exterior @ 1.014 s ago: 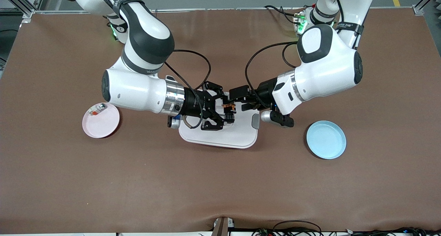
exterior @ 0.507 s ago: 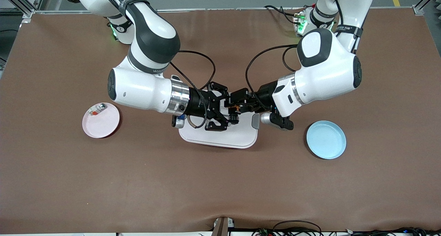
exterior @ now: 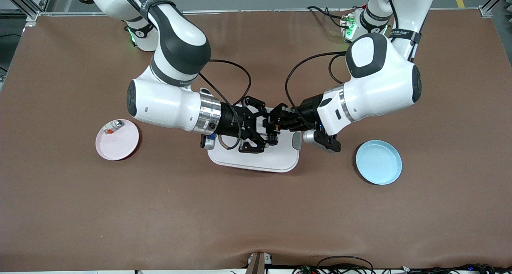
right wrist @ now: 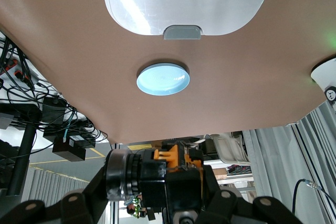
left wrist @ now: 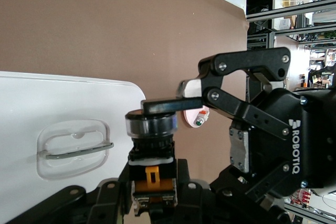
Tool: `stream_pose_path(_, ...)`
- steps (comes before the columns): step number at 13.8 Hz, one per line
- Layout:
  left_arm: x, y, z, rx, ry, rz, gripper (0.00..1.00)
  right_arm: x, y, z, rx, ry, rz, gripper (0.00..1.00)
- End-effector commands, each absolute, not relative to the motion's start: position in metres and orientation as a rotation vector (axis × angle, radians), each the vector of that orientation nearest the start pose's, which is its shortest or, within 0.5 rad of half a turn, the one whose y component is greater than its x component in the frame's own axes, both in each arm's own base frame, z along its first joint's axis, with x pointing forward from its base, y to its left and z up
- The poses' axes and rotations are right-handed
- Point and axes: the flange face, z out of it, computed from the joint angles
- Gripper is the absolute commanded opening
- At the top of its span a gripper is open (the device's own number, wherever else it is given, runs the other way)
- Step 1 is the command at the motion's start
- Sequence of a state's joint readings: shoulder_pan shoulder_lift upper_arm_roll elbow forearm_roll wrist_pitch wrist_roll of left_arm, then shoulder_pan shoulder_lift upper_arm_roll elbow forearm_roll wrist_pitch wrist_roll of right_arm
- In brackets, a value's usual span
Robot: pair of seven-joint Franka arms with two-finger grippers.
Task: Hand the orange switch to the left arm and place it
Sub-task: 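Grasp the orange switch with the left gripper beside the right gripper, then open the right gripper and withdraw it while the left gripper carries the switch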
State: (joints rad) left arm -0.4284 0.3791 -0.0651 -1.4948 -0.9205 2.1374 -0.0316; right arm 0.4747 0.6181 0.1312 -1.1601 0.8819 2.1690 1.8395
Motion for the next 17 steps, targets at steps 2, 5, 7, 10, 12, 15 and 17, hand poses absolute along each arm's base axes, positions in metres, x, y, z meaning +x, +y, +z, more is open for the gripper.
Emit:
stream_pose_path(2, 0.610, -0.355, 0.494, 2.241, -0.085, 0.041, 0.00, 0.635, 0.438, 0.507, -1.556, 1.730, 0.924, 0.74)
stream_pose_path(5, 0.609, -0.355, 0.495, 2.242, -0.087, 0.043, 0.00, 0.635, 0.439, 0.506, -1.557, 1.732, 0.927, 1.00)
stream_pose_path(7, 0.611, -0.351, 0.499, 2.251, -0.097, 0.059, 0.00, 0.636, 0.439, 0.503, -1.557, 1.737, 0.927, 1.00)
stream_pose_path(10, 0.613, -0.336, 0.512, 2.248, -0.105, 0.077, 0.00, 0.636, 0.439, 0.503, -1.558, 1.736, 0.927, 1.00)
stream_pose_path(12, 0.609, -0.331, 0.516, 2.253, -0.135, 0.034, 0.00, 0.636, 0.439, 0.501, -1.559, 1.736, 0.927, 1.00)
stream_pose_path(15, 0.605, -0.305, 0.532, 2.298, -0.192, -0.006, 0.00, 0.642, 0.428, 0.498, -1.572, 1.741, 0.914, 1.00)
stream_pose_path(17, 0.599, -0.282, 0.545, 2.335, -0.236, -0.054, 0.00, 0.647, 0.416, 0.496, -1.614, 1.744, 0.896, 1.00)
